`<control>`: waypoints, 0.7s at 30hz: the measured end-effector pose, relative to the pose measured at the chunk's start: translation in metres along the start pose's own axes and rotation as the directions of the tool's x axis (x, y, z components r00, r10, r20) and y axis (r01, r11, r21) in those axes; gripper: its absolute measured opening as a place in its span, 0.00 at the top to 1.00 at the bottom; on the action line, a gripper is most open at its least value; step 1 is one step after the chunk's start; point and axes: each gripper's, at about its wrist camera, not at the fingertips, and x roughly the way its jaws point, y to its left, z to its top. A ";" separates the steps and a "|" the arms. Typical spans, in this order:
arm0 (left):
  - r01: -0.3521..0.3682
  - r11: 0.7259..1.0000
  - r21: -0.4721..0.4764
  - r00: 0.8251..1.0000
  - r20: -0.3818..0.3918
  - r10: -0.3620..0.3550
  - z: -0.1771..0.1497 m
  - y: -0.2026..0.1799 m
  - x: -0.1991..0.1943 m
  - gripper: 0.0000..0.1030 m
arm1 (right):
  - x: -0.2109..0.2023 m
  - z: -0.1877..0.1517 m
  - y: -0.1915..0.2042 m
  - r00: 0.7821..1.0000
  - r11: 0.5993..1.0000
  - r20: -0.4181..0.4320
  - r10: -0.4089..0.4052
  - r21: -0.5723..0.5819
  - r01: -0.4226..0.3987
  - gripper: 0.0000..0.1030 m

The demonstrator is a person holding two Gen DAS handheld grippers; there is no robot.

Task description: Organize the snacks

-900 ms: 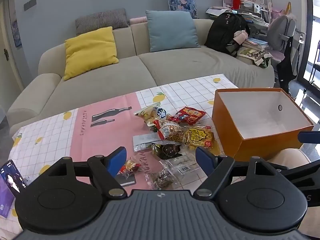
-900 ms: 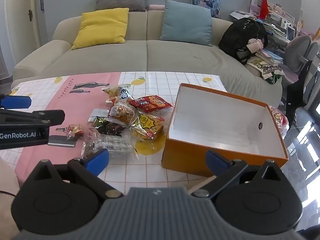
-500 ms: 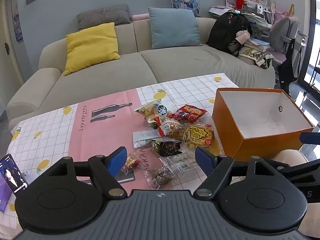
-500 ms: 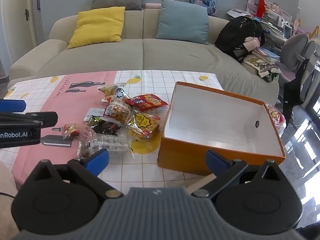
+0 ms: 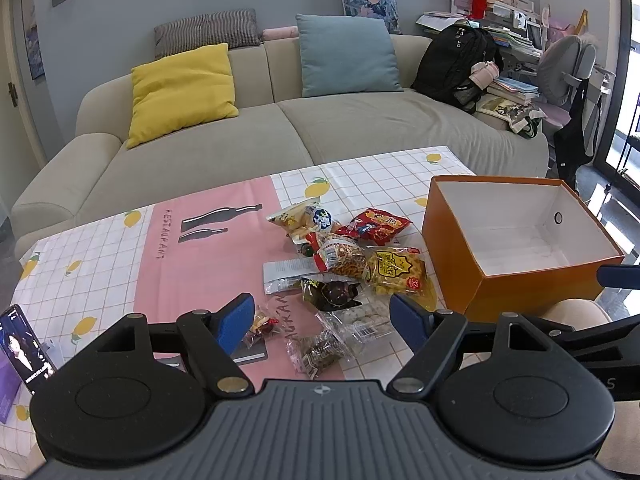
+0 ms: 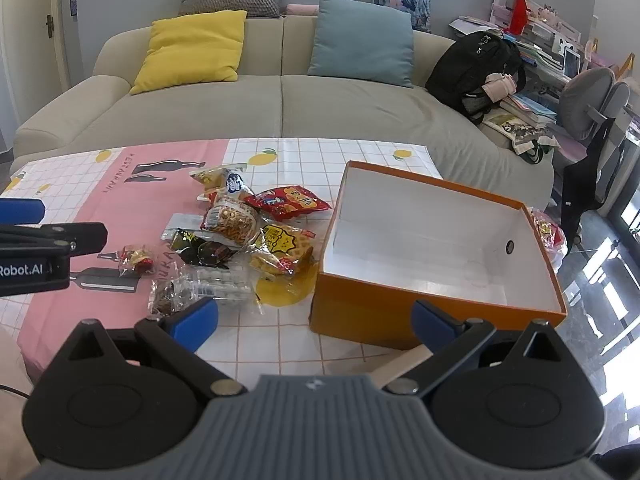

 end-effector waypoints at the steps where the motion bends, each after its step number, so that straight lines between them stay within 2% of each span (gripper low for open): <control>1: 0.001 1.000 0.000 1.000 0.000 -0.001 0.000 0.000 0.000 0.12 | 0.000 0.000 0.000 1.000 1.000 -0.002 0.000 0.000 0.000 0.03; 21: 0.019 1.000 -0.017 1.000 -0.003 -0.019 -0.001 0.003 -0.001 0.12 | 0.003 0.000 0.000 1.000 1.000 -0.019 -0.008 0.001 0.008 0.03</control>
